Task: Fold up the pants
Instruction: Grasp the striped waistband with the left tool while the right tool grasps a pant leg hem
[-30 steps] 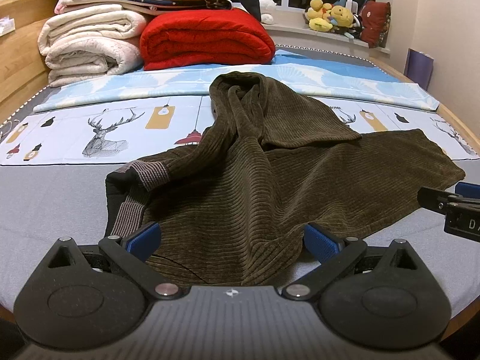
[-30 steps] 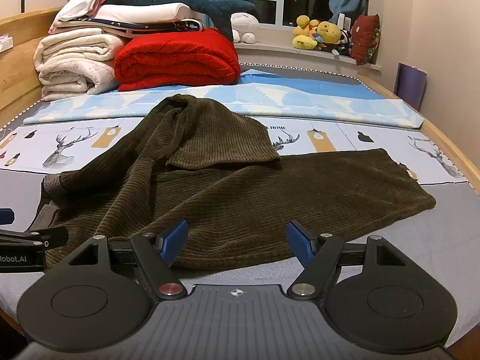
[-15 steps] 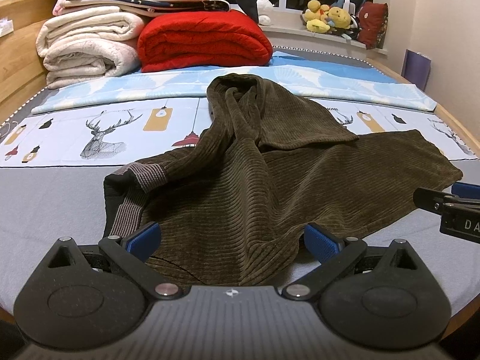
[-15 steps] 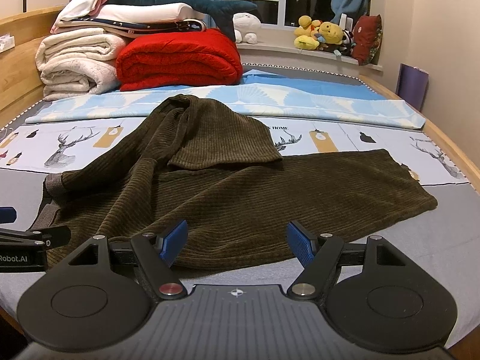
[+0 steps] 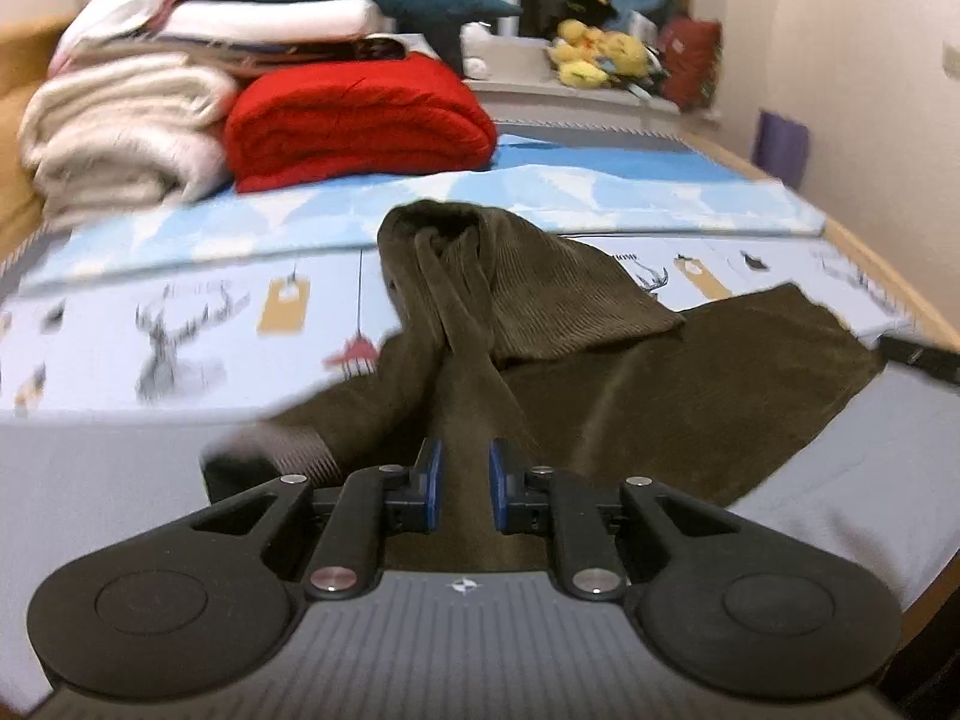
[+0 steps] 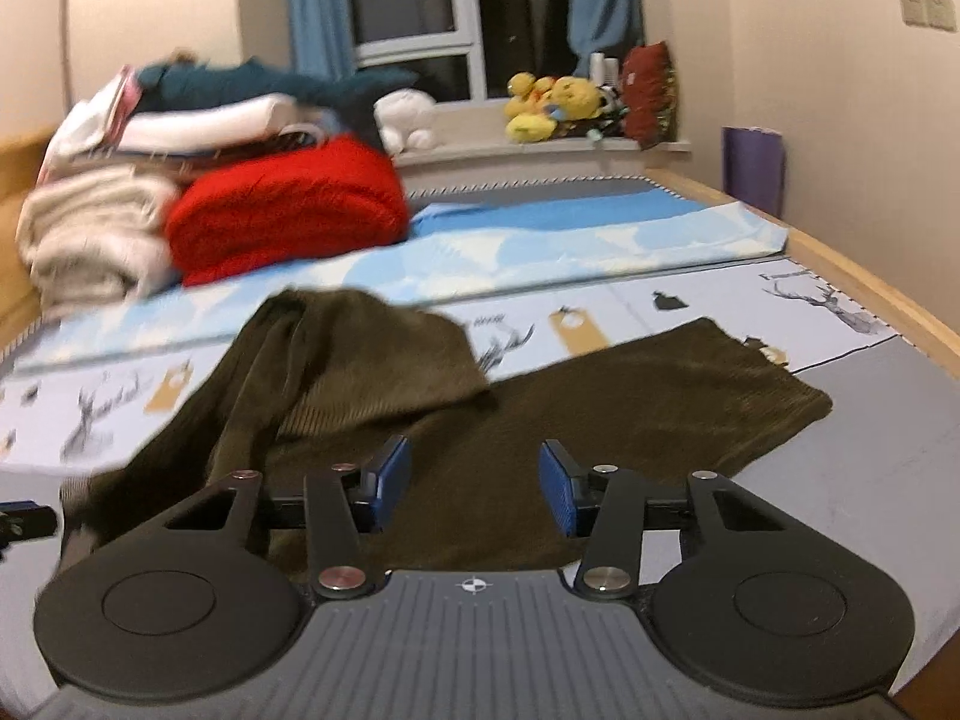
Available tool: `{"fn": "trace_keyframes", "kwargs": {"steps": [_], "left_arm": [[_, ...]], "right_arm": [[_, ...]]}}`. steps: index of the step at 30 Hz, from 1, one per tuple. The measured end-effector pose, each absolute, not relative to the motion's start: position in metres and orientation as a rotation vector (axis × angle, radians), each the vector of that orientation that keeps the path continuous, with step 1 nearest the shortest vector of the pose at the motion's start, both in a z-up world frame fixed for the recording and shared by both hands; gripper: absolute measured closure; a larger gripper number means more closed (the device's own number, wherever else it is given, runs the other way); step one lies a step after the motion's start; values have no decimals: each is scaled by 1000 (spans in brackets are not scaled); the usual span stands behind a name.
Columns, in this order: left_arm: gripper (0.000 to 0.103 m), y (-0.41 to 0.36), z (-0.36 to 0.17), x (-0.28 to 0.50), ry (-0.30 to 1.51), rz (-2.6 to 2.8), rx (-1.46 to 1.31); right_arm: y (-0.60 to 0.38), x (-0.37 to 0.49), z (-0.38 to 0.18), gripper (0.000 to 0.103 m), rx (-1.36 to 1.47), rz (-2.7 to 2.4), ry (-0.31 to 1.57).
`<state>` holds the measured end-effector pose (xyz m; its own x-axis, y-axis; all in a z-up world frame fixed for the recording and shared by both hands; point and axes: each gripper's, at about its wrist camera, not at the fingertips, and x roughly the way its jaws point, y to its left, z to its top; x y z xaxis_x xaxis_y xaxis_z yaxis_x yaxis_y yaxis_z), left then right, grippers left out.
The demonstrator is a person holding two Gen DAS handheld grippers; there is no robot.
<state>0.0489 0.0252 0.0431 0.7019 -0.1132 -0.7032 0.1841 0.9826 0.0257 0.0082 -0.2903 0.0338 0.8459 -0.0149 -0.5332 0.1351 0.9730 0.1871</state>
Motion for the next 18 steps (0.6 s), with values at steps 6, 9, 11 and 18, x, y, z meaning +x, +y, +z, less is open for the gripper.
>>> {"fn": "trace_keyframes", "kwargs": {"steps": [6,9,11,18], "left_arm": [[83,71,34,112,839,-119,243],[83,104,-14,119,987,-72,215],[83,119,-39,126,1168,-6,231],[34,139,-62,152,1234,38,121]], "right_arm": [[-350,47,36,51,216,-209,543],[-372,66,15,51,217,-275,594],[-381,73,-4,51,212,-314,644],[-404,108,-50,50,363,-349,843]]}}
